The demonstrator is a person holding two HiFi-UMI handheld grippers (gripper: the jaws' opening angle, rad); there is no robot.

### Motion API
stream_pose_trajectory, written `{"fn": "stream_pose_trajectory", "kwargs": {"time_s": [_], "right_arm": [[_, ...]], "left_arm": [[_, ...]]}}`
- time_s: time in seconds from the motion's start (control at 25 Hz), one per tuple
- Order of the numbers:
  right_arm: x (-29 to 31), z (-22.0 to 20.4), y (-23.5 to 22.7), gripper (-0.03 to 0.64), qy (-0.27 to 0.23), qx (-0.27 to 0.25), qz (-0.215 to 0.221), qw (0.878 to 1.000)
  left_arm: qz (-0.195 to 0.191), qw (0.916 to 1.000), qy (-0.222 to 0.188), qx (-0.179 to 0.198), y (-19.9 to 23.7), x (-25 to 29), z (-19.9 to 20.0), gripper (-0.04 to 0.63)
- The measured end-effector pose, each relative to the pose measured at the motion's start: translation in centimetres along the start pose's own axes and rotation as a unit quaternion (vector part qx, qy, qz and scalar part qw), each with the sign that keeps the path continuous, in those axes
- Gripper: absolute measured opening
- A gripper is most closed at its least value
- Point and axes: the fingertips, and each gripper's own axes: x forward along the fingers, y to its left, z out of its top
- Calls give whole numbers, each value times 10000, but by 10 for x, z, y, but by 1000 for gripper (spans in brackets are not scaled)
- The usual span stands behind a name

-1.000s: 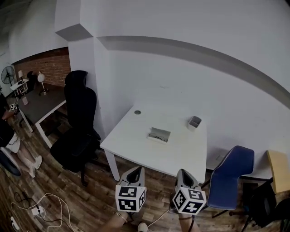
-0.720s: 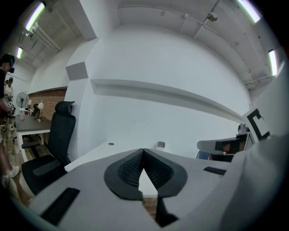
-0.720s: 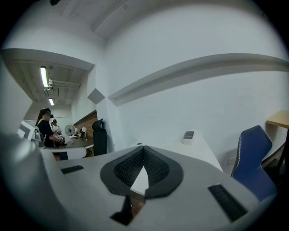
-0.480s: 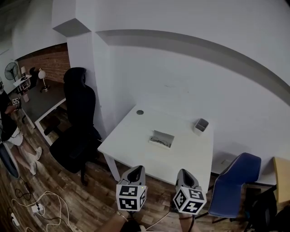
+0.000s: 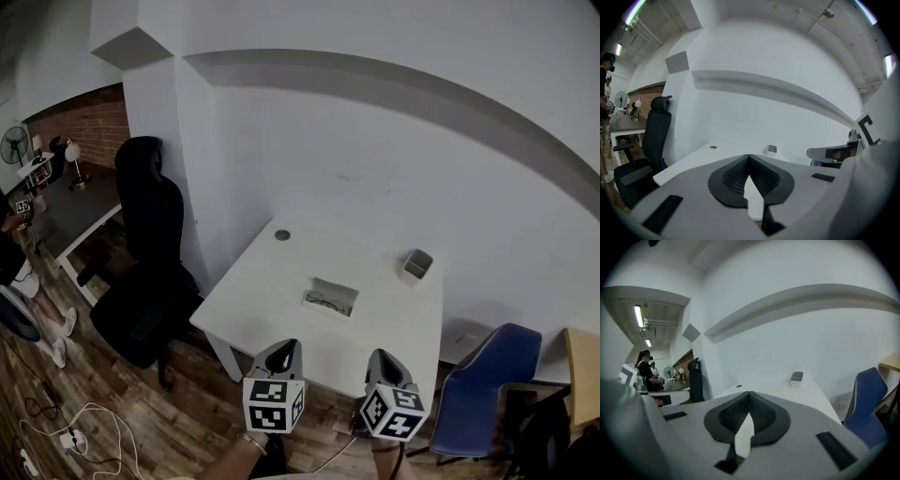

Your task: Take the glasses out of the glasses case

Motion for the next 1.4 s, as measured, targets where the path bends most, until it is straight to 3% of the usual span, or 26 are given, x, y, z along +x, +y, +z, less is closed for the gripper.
{"fn": "stream_pose_trajectory", "kwargs": {"time_s": [0.84,1.16,1.4], "right_arm": [[178,83,15,32,-363,12,-326,9988],[205,72,-7,32,-5,-107,-562,9984],[223,60,-14,32,300,-127,-446,9985]], "left_arm": [[-459,9978,-259,415,85,168,95,17],[-499,9984,116,232,95,205,72,17],[-425,9984,351,143,91,214,56,17]]}}
